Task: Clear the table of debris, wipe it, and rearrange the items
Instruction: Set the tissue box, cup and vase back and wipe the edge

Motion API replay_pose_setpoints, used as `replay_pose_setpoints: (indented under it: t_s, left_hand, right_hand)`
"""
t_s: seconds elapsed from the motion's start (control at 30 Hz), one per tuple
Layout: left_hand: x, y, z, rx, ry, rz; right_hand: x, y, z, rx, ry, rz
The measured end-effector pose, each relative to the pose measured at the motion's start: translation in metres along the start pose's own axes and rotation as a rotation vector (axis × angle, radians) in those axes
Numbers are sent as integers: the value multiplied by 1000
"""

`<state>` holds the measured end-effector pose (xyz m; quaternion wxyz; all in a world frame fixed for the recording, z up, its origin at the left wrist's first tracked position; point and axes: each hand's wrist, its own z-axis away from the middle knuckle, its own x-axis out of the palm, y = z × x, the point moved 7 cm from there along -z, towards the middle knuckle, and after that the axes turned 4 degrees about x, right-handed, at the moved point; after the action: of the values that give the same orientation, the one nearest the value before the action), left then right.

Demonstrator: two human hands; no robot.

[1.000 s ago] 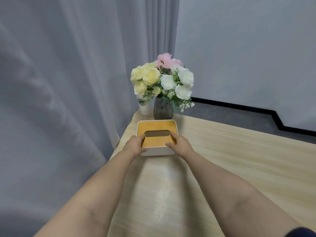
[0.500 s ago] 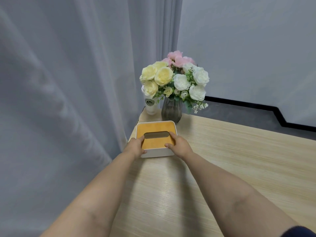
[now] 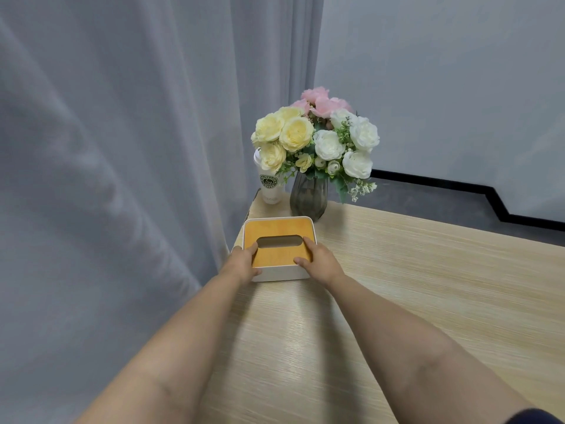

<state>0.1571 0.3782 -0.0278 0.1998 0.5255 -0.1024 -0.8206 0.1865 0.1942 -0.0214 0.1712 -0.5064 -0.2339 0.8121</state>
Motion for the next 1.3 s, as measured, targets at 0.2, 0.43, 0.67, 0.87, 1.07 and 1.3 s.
replay_pose_setpoints:
  t_s: [0.2, 0.43, 0.67, 0.87, 1.07, 1.3]
  left_hand:
    - [-6, 4, 9, 54, 61, 80]
    - [5, 8, 9, 38, 46, 2]
    - [11, 5, 1, 40, 0, -19]
    - [2, 5, -8, 85, -19, 11]
    - [-8, 6, -18, 169, -50, 50]
    - [-12, 5, -23, 218, -35, 68]
  right_hand:
    - [-10, 1, -6, 31, 13, 66]
    - [-2, -7, -8, -59, -6, 225]
    - [11, 1, -6, 1, -39, 236]
    - [16, -1, -4, 18, 2, 218]
    - [23, -3, 1, 60, 57, 202]
    - [17, 2, 2, 36, 80, 207]
